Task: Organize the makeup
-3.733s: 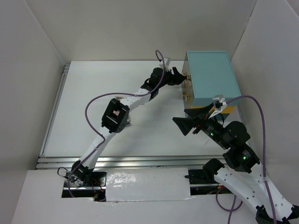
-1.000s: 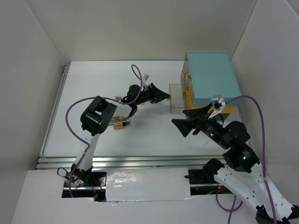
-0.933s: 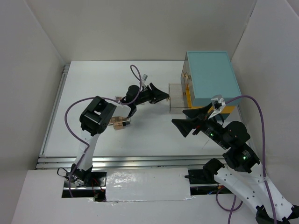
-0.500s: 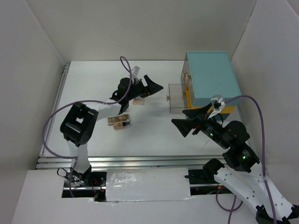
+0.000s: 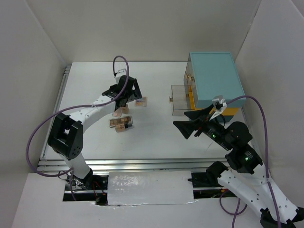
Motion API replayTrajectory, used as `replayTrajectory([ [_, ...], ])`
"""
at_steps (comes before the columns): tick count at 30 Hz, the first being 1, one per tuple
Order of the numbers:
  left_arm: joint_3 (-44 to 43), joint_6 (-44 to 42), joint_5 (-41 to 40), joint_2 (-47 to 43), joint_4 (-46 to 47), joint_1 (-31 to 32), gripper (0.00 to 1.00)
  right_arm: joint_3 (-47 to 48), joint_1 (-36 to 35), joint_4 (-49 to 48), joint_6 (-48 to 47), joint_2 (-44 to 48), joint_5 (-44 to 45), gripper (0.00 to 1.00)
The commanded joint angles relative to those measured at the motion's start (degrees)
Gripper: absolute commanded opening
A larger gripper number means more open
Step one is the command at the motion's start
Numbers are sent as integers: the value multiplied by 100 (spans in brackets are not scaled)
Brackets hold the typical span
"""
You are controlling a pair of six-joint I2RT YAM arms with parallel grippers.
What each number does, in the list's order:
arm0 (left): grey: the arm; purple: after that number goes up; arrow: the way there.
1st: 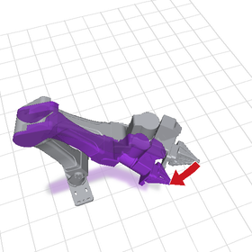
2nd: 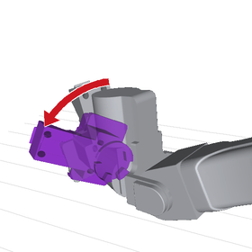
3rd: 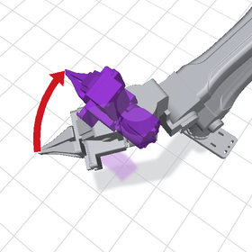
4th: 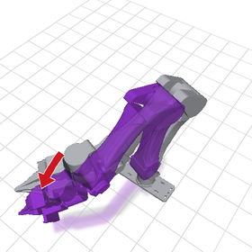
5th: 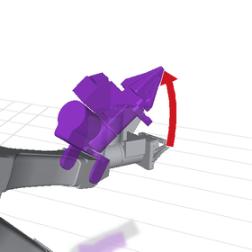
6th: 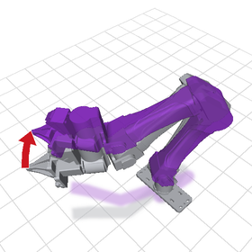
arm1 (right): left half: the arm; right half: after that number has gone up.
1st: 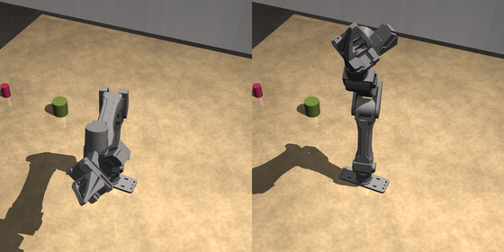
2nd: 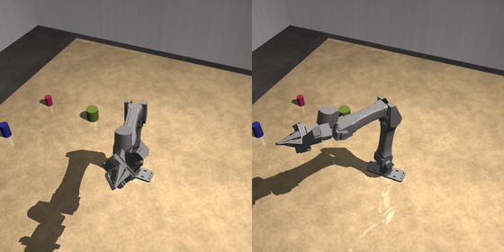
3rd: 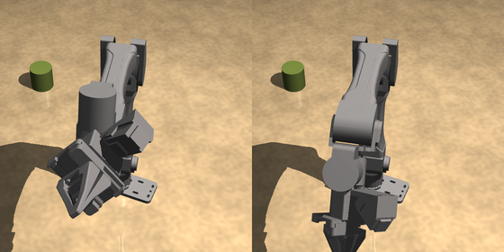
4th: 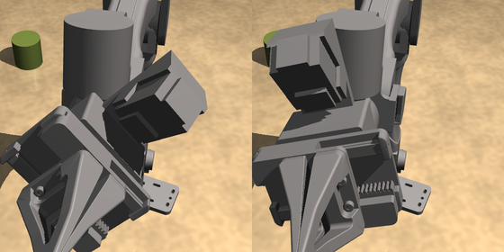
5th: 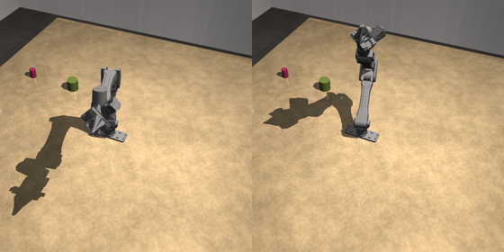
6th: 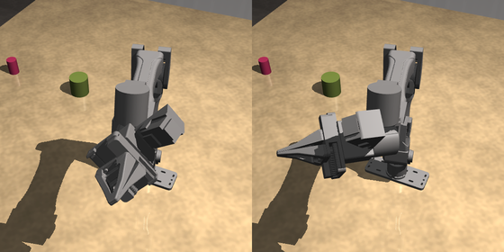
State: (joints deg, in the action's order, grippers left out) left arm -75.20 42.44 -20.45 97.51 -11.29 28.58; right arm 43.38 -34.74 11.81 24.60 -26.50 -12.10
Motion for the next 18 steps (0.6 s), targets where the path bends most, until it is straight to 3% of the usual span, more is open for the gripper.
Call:
replayTrajectory([
  [1, 128, -253, -943, -242, -919, -1, 99, -40, -33, -329, -43, -110, -91, 99],
  [9, 366, -332, -821, 127, -840, -159, 96, -48, -33, -346, -43, -180, -135, 99],
  [18, 401, -315, -452, 558, -629, -326, 77, -57, -33, -364, -34, -180, -161, 99],
])
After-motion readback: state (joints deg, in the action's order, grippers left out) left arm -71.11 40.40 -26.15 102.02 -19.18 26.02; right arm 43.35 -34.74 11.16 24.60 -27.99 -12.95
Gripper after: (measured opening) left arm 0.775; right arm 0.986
